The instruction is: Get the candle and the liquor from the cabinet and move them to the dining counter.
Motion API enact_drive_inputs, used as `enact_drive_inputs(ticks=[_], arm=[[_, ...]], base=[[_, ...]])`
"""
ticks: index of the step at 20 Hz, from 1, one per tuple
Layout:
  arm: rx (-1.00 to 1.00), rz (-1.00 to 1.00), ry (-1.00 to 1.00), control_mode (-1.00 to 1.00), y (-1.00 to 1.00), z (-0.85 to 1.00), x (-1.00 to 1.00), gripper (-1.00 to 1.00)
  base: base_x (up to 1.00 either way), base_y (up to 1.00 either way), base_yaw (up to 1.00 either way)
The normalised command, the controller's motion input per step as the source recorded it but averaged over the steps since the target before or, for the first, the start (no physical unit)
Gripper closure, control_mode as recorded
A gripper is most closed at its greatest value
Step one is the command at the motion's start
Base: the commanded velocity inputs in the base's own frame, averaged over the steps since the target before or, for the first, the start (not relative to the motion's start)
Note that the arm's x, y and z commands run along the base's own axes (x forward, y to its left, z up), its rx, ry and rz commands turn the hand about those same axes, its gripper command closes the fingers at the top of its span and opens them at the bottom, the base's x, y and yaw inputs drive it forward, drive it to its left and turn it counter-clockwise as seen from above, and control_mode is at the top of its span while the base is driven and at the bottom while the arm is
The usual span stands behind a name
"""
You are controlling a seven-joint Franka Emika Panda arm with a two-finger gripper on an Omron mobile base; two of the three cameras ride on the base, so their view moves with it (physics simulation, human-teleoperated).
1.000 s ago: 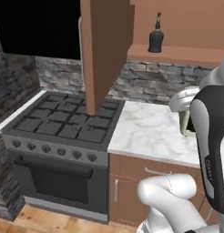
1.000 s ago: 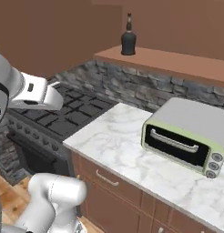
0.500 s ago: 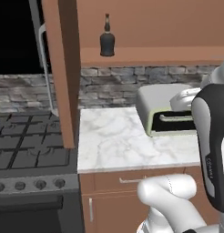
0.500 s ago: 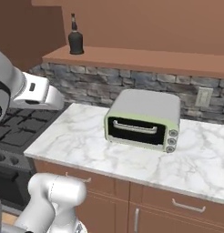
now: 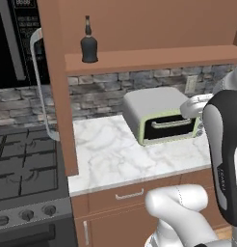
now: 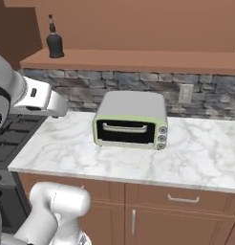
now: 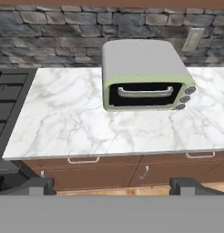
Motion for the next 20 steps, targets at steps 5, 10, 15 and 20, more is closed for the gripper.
enact_drive_inputs(ticks=[5,10,15,20], arm=[[0.00,0.00,0.00,1.00,0.00,0.00,0.00,-1.00],[0.00,0.00,0.00,1.00,0.00,0.00,0.00,-1.00],[0.00,0.00,0.00,1.00,0.00,0.00,0.00,-1.00],[0.00,0.00,0.00,1.00,0.00,0.00,0.00,-1.00]], base=[[0.03,0.40,-0.21],[0.02,0.05,-0.03],[0.17,0.00,0.00],[0.42,-0.09,0.09]])
